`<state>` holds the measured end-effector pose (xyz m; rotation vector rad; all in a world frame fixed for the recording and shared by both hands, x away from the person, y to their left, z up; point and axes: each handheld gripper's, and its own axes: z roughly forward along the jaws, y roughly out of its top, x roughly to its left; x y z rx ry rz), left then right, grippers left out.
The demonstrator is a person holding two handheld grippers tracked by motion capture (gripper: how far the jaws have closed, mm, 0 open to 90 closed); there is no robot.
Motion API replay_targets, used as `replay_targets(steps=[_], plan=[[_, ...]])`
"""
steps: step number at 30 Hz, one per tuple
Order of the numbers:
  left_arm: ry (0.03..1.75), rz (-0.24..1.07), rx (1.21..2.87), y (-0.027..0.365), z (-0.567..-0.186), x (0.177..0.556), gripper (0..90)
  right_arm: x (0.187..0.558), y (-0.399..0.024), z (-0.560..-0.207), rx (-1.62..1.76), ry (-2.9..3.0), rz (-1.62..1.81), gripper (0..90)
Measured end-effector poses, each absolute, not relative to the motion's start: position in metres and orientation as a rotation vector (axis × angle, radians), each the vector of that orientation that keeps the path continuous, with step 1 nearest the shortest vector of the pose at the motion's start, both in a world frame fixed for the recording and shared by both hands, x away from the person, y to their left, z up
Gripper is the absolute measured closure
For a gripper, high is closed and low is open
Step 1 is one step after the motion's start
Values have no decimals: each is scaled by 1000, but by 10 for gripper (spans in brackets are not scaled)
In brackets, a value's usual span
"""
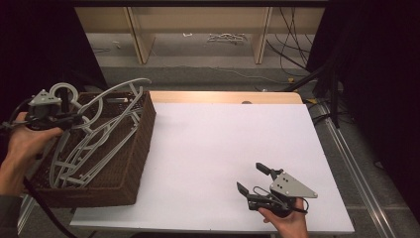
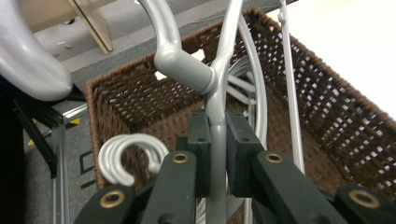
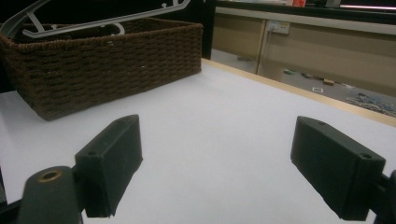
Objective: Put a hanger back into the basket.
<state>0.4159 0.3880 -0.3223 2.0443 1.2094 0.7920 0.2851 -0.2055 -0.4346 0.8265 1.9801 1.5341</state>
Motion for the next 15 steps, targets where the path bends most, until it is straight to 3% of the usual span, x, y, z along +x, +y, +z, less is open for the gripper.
replay_targets(steps=[15], plan=[[1235,800,2023,395,-337,417,819,287,-205,-436,800,1979,1540,175]])
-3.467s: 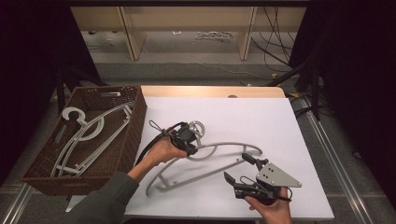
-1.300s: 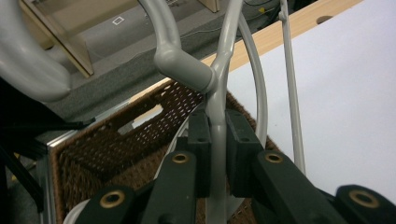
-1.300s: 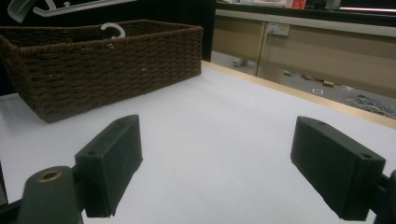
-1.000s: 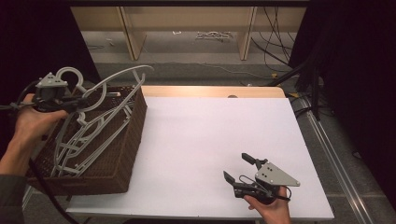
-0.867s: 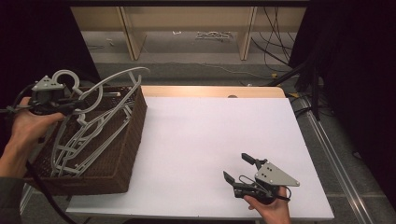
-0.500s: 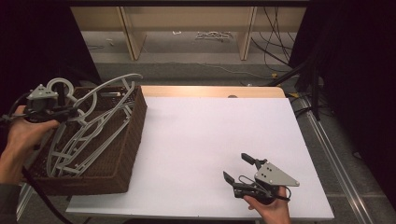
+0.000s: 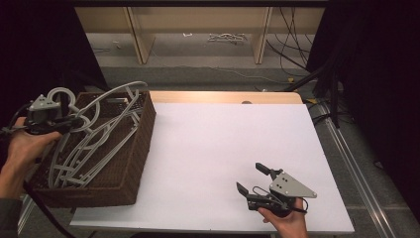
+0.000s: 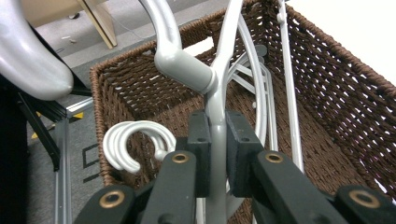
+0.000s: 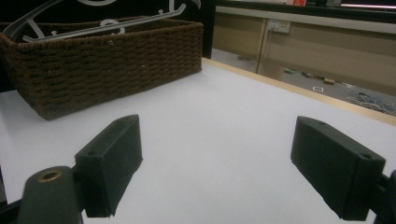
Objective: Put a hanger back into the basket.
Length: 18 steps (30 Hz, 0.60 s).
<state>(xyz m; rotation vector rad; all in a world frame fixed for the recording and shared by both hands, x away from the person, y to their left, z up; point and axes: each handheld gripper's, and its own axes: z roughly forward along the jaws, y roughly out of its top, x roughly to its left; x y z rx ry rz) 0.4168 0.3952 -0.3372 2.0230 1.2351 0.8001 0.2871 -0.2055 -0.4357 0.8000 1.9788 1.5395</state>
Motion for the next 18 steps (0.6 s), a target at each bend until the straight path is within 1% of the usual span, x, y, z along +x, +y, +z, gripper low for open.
replay_targets(steps=[2,5,9,18], plan=[[1266,786,2025,395,-341,417,819,286,-205,-435,829,1980,1542,175],[1244,785,2040,395,-346,418,819,287,-206,-436,805,1971,1530,175],[1258,776,2030,398,-353,418,819,286,-206,-435,819,1975,1532,175],[1294,776,2032,411,-363,415,819,287,-206,-435,816,1971,1530,175]])
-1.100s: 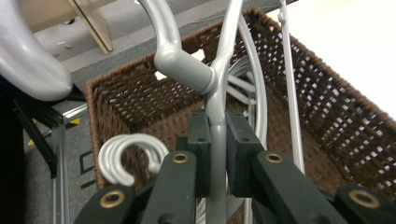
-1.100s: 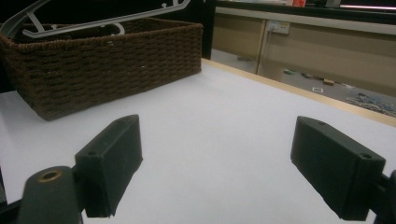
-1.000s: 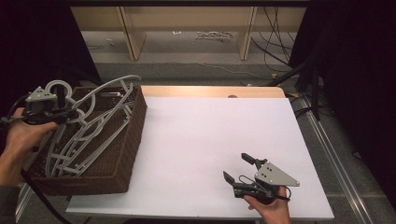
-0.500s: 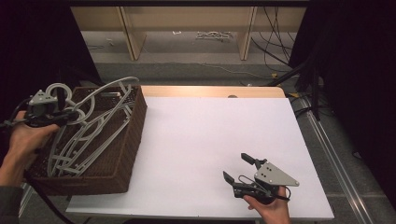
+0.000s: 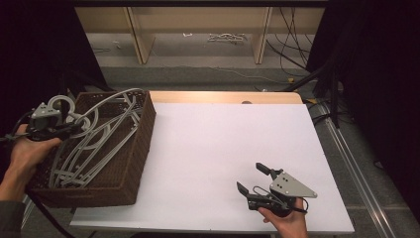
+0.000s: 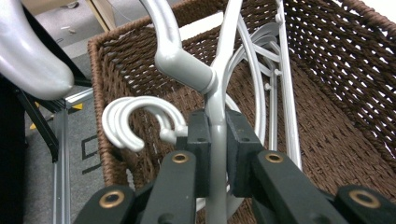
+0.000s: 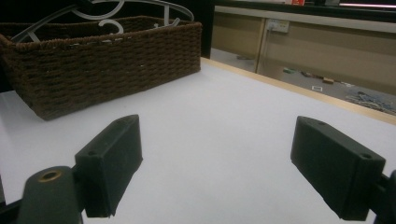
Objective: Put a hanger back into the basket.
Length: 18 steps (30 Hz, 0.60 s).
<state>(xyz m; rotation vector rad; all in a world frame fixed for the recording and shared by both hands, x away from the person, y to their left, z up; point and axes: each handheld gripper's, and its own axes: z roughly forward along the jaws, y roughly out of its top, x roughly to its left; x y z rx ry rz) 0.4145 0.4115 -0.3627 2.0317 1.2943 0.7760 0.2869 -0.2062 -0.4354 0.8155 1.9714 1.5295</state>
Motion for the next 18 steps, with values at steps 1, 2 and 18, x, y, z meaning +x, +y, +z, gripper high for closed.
replay_targets(steps=[1,2,18], plan=[[1295,780,2041,412,-364,414,819,287,-206,-435,821,1975,1531,175],[1297,783,2046,412,-365,414,819,287,-206,-436,812,1971,1529,175],[1266,715,2135,396,-385,421,810,287,-206,-435,808,1969,1528,175]])
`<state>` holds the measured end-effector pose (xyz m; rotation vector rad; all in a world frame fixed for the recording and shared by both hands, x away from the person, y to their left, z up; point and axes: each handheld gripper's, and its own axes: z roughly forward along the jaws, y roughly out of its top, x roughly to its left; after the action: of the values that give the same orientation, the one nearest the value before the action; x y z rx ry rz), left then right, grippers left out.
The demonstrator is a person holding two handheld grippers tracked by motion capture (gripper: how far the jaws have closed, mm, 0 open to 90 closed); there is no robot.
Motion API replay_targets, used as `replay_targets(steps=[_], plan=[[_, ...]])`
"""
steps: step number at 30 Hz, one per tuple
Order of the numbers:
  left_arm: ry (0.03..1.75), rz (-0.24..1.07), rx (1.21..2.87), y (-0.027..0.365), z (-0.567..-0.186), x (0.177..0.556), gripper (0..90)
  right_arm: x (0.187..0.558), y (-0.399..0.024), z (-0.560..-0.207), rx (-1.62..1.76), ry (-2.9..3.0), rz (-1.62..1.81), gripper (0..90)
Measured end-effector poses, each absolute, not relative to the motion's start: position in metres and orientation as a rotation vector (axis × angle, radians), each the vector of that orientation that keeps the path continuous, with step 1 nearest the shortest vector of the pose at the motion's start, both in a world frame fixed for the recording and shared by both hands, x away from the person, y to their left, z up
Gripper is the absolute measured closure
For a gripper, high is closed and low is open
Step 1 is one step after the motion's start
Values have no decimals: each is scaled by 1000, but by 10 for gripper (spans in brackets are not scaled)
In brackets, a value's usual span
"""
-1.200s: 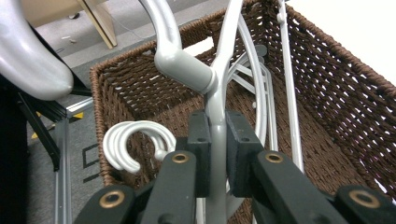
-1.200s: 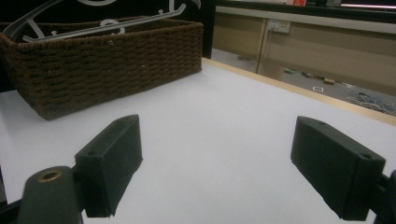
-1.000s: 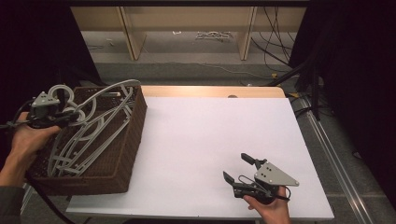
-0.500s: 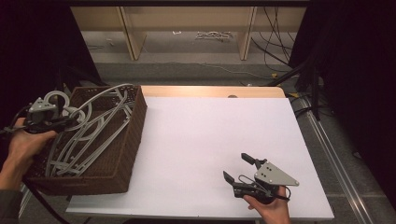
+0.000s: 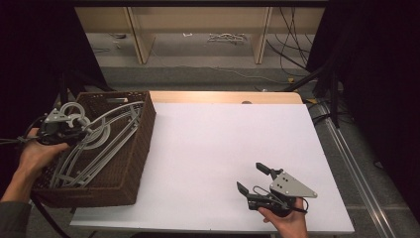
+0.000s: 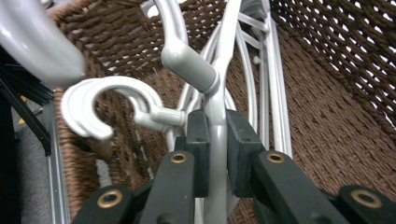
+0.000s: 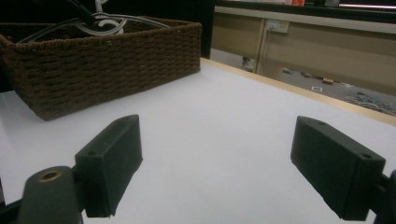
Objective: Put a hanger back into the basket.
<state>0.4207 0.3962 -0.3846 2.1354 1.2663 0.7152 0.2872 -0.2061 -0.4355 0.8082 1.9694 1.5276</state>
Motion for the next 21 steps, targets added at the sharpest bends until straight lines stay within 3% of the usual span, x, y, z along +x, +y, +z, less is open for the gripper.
replay_targets(steps=[15,21], plan=[[1429,729,2142,398,-407,433,796,287,-206,-435,806,1975,1524,175],[1469,741,2143,398,-411,433,721,287,-206,-435,802,1980,1529,175]])
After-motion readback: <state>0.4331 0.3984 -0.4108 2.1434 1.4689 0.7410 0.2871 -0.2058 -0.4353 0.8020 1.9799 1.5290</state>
